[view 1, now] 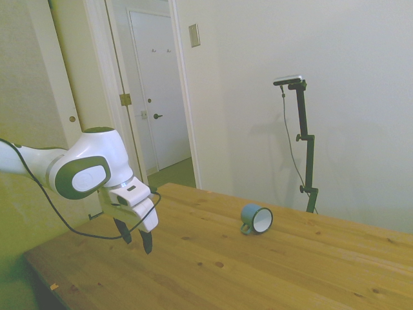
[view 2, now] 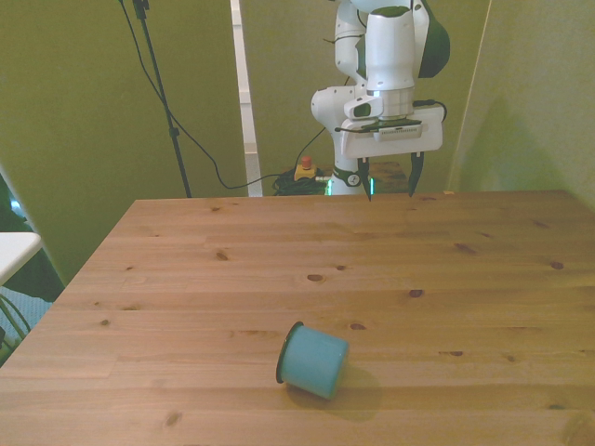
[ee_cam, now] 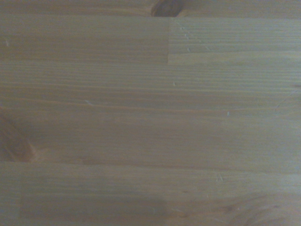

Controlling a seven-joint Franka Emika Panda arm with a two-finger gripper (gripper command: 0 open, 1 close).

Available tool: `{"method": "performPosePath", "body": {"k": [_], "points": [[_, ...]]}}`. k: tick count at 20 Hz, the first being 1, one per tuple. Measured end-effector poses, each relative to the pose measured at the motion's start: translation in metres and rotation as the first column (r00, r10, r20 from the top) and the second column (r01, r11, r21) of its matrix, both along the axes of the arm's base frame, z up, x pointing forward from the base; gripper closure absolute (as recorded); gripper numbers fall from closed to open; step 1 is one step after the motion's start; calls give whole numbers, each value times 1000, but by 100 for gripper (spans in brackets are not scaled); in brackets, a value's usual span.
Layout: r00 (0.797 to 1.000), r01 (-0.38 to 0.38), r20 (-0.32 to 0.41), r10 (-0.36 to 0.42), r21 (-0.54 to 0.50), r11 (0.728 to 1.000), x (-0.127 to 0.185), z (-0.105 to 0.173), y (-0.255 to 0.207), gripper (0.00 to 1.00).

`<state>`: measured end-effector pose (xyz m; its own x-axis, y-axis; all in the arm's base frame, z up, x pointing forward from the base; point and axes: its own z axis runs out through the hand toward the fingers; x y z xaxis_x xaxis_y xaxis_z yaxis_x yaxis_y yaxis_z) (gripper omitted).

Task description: Flip the mug upright

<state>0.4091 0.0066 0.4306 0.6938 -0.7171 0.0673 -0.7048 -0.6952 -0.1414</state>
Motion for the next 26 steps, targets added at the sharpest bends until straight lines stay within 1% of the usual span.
{"method": "performPosePath", "body": {"k": [2,3,6,8,12,15,16,20,23,26], "points": [[1000,11,4,-11,-15,1000,2,0,-1,0],[1000,23,20,-23,-25,999,7,5,-3,0],[995,84,58,-81,-38,996,32,24,-23,0],[987,137,83,-134,-32,990,54,38,-46,0],[968,221,126,-216,-19,975,105,68,-90,0],[953,272,146,-267,-16,962,144,78,-113,0],[946,298,139,-294,-12,954,175,77,-120,0],[939,310,159,-304,-14,951,186,82,-130,0],[922,343,196,-335,-9,939,201,80,-159,0],[904,373,214,-371,31,927,218,78,-190,0]]}}
